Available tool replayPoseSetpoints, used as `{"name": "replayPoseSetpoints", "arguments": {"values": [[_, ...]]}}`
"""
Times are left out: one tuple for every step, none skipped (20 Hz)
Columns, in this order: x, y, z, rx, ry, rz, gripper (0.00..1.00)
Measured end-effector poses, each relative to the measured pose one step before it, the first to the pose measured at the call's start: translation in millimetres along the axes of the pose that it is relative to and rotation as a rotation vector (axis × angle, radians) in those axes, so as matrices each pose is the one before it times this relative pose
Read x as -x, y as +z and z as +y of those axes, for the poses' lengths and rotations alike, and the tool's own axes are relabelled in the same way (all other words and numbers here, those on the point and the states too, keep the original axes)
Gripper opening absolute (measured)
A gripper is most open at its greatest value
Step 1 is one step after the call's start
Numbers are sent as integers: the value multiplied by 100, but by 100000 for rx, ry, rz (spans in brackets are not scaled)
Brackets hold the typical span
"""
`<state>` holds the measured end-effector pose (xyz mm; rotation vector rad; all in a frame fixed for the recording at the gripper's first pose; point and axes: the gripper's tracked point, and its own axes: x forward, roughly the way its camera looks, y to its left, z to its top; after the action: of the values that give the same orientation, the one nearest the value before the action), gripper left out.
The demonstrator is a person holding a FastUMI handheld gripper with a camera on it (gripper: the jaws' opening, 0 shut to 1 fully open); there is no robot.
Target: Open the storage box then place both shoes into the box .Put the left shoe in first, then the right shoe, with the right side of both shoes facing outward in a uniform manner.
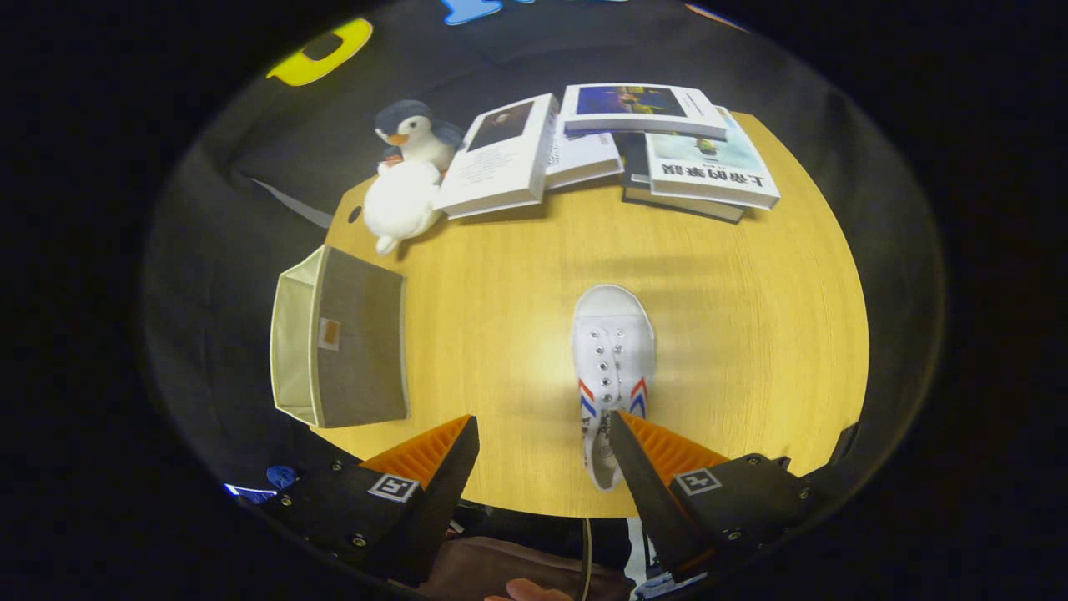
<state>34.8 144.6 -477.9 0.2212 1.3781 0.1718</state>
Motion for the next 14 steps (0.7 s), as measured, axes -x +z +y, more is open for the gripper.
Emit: {"name": "replayPoseSetpoints", "arguments": {"values": [[7, -332, -70, -1639, -535, 1195, 96], [21, -295, -62, -1324, -931, 1091, 95], [26, -101, -263, -389, -1155, 694, 95], [-70, -119, -260, -335, -461, 675, 95], [42, -202, -30, -1213, 271, 1238, 95], [156, -203, 288, -1279, 951, 924, 96], [13, -247, 259, -1063, 679, 752, 94], [-77, -90, 49, -393, -261, 558, 94], [-239, -144, -514, 110, -393, 272, 94], [-89, 107, -131, 301, -811, 341, 94], [-70, -38, -223, 801, -1096, 238, 94], [-323, 62, -120, 1207, -449, 425, 94], [-799, 64, -767, 719, -155, 562, 94], [-387, -26, -245, 109, -585, 946, 94]]}}
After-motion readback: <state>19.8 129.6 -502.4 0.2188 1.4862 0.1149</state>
